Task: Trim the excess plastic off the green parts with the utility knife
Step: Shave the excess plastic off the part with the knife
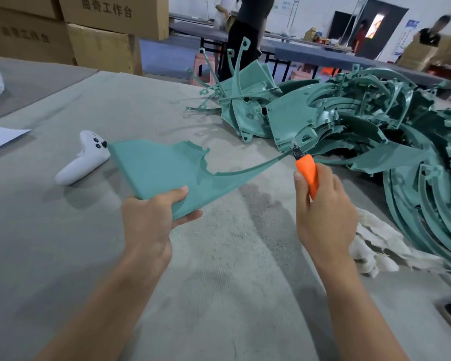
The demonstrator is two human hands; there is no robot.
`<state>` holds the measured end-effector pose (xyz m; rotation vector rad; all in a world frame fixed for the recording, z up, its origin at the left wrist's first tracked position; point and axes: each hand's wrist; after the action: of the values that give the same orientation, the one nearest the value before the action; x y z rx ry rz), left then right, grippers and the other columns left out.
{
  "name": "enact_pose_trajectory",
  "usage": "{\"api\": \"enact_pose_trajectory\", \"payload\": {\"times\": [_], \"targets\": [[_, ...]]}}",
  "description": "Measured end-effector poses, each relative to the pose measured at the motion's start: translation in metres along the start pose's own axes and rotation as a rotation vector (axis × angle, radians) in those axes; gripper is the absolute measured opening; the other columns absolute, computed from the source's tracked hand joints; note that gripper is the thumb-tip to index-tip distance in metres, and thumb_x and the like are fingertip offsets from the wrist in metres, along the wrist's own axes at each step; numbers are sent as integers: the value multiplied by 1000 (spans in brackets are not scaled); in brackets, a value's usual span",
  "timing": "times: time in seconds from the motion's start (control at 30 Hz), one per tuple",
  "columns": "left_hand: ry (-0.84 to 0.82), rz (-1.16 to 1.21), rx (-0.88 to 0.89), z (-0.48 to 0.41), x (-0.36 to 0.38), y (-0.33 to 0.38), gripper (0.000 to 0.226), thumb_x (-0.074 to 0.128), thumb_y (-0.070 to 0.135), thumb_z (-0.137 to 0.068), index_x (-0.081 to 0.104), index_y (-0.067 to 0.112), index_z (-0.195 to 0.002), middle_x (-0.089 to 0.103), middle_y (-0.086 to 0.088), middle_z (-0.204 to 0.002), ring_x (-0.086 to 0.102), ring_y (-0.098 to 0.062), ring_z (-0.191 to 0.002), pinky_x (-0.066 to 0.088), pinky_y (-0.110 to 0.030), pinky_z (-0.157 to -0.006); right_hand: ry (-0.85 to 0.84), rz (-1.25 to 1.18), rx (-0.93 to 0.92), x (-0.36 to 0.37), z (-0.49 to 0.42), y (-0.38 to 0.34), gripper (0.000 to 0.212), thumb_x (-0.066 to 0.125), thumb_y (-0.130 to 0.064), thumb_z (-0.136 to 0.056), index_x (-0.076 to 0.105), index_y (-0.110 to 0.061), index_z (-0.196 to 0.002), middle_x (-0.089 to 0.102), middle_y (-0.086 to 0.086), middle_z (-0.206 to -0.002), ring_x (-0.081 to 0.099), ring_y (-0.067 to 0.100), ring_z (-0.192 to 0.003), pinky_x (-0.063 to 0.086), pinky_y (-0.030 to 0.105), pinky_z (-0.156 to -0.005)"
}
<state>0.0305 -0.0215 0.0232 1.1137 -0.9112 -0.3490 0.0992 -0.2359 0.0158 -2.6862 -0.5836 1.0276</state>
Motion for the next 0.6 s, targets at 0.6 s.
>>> {"api": "enact_pose_trajectory", "payload": {"times": [0.6], "targets": [[66, 4, 102, 1, -1, 3, 19, 70, -11, -76, 68, 8, -75, 72, 7, -66, 71, -20, -62, 55, -30, -47, 12, -286, 69, -1, 4, -1, 43, 56, -44, -95, 64, -15, -125, 55, -3, -80, 48, 14, -67, 33, 22, -56]]}}
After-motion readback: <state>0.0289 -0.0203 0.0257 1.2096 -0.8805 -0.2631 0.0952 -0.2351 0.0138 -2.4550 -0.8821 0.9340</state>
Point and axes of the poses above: each hand's wrist, its own z-axis away from the middle knuckle, its own x-axis out of the palm, y = z × x
